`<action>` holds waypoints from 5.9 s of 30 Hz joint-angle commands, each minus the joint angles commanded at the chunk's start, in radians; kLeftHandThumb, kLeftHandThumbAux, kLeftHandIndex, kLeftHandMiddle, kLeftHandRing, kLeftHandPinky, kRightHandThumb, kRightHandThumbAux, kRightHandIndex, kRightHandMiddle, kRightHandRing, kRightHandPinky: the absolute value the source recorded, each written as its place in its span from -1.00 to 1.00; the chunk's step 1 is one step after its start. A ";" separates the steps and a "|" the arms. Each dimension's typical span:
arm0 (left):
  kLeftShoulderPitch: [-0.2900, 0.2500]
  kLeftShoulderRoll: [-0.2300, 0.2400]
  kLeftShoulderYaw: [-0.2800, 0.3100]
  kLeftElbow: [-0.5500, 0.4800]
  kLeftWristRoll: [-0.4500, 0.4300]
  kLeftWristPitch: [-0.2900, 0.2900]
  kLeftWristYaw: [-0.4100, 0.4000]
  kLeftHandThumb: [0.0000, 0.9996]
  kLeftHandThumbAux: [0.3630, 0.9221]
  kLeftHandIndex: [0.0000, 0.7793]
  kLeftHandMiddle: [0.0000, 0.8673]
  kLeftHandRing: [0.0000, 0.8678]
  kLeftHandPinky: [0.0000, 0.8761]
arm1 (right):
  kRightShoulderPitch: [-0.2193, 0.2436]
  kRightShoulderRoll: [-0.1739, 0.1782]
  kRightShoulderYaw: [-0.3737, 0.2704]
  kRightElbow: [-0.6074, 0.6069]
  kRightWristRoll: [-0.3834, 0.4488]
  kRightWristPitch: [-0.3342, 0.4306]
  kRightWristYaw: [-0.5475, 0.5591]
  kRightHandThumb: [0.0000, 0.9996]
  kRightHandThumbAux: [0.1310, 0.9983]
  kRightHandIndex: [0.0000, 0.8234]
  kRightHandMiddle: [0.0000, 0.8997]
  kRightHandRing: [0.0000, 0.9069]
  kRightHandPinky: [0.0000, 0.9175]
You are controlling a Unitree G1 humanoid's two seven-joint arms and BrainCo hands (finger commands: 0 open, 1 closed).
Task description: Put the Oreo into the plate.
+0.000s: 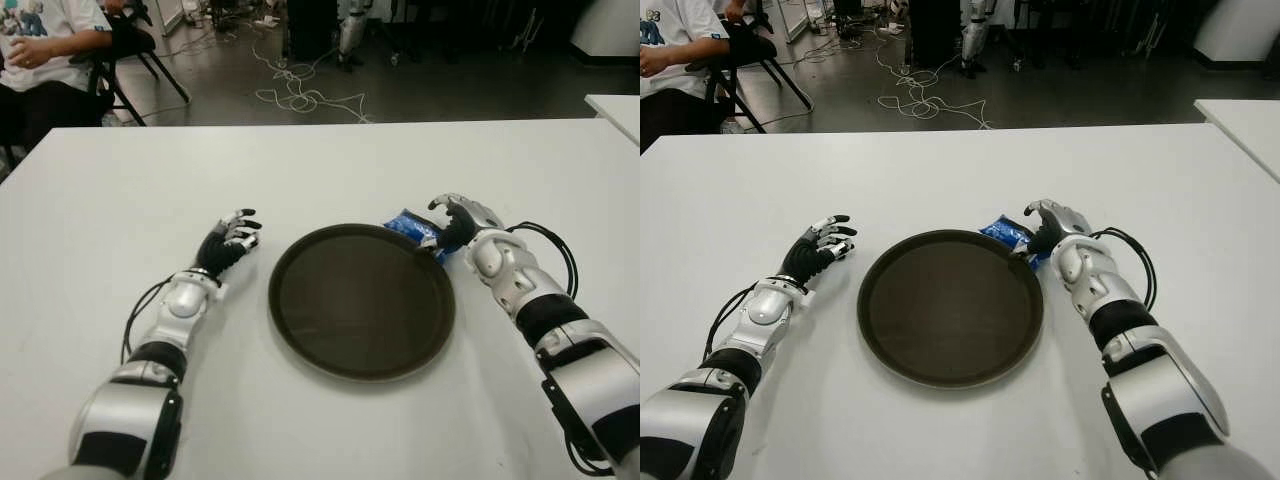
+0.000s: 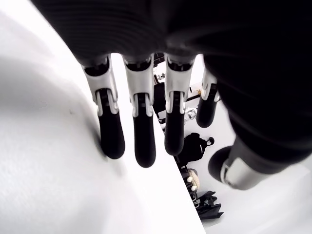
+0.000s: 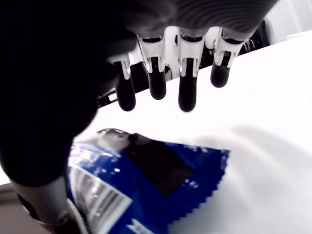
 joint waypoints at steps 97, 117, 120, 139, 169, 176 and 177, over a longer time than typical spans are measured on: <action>0.000 -0.009 -0.014 -0.005 0.014 0.002 0.028 -0.07 0.07 -0.52 -0.31 -0.23 -0.11 | 0.042 -0.033 -0.046 -0.215 -0.065 0.081 -0.010 -1.00 0.36 -0.52 -0.62 -0.63 -0.72; 0.000 -0.004 -0.012 -0.001 0.014 -0.011 -0.004 -0.04 0.06 -0.53 -0.33 -0.24 -0.14 | 0.006 -0.023 -0.044 -0.120 -0.052 0.065 -0.018 -1.00 0.43 -0.53 -0.69 -0.70 -0.74; 0.000 -0.004 -0.012 -0.001 0.014 -0.010 -0.005 -0.05 0.07 -0.52 -0.31 -0.23 -0.15 | 0.001 -0.022 -0.044 -0.104 -0.051 0.059 -0.023 -1.00 0.44 -0.53 -0.69 -0.69 -0.73; 0.002 -0.009 -0.010 -0.001 0.015 -0.002 0.016 -0.05 0.05 -0.52 -0.33 -0.25 -0.17 | -0.011 -0.009 -0.019 -0.022 -0.039 -0.035 -0.045 -1.00 0.50 -0.32 -0.55 -0.55 -0.56; 0.004 -0.009 -0.020 -0.003 0.028 -0.004 0.037 -0.02 0.12 -0.52 -0.33 -0.23 -0.12 | -0.047 0.095 0.062 0.210 -0.050 -0.057 -0.076 -1.00 0.53 -0.23 -0.38 -0.30 -0.33; 0.003 -0.009 -0.024 -0.004 0.033 -0.006 0.045 -0.11 0.11 -0.51 -0.32 -0.23 -0.13 | -0.053 0.101 0.060 0.234 -0.044 -0.074 -0.087 -1.00 0.60 -0.07 -0.27 -0.15 -0.25; 0.003 -0.010 -0.024 -0.005 0.033 -0.006 0.045 -0.11 0.11 -0.51 -0.32 -0.23 -0.14 | -0.053 0.102 0.059 0.237 -0.044 -0.075 -0.088 -1.00 0.60 -0.05 -0.26 -0.12 -0.25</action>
